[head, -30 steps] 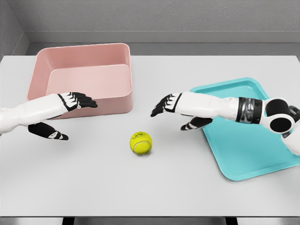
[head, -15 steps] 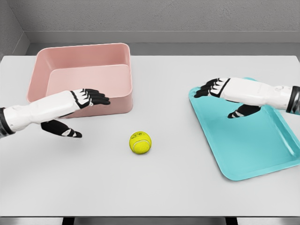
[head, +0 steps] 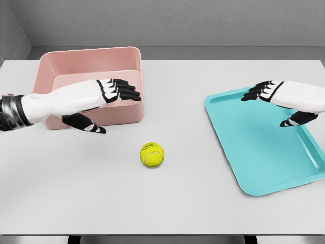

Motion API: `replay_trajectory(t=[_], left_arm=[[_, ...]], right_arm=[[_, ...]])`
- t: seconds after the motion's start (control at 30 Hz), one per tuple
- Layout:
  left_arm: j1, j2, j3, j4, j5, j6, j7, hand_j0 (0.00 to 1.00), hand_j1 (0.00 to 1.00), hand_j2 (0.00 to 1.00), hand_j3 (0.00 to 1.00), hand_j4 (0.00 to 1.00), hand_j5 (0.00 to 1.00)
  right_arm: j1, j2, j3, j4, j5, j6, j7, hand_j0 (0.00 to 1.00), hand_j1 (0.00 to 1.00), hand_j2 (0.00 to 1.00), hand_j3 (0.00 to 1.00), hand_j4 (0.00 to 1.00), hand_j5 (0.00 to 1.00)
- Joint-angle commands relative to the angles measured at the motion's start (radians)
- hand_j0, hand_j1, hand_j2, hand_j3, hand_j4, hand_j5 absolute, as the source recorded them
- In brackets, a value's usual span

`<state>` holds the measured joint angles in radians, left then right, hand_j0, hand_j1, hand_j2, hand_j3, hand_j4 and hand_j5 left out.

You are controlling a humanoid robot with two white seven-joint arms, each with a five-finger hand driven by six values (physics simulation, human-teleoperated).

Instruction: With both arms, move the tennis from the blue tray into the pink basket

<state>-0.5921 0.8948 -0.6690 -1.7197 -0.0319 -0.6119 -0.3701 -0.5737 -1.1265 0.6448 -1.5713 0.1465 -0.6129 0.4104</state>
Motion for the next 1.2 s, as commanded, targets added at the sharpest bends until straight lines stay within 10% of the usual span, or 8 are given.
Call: replay_trajectory(t=[0.0, 0.5, 1.17], left_arm=[[-0.003, 0.0, -0.087, 0.002, -0.002, 0.001, -0.001, 1.0, 1.0, 1.0, 1.0, 1.0, 1.0], [-0.13, -0.06, -0.34, 0.058, 0.023, 0.001, 0.0, 1.0, 1.0, 1.0, 1.0, 1.0, 1.0], [-0.135, -0.149, -0.334, 0.163, 0.058, 0.001, -0.059, 1.0, 1.0, 1.0, 1.0, 1.0, 1.0]], right_arm=[[0.0, -0.007, -0.004, -0.004, -0.007, 0.002, 0.001, 1.0, 1.0, 1.0, 1.0, 1.0, 1.0], [0.034, 0.017, -0.013, -0.047, -0.005, 0.002, 0.031, 1.0, 1.0, 1.0, 1.0, 1.0, 1.0], [0.058, 0.024, -0.013, -0.044, -0.004, 0.002, 0.045, 1.0, 1.0, 1.0, 1.0, 1.0, 1.0]])
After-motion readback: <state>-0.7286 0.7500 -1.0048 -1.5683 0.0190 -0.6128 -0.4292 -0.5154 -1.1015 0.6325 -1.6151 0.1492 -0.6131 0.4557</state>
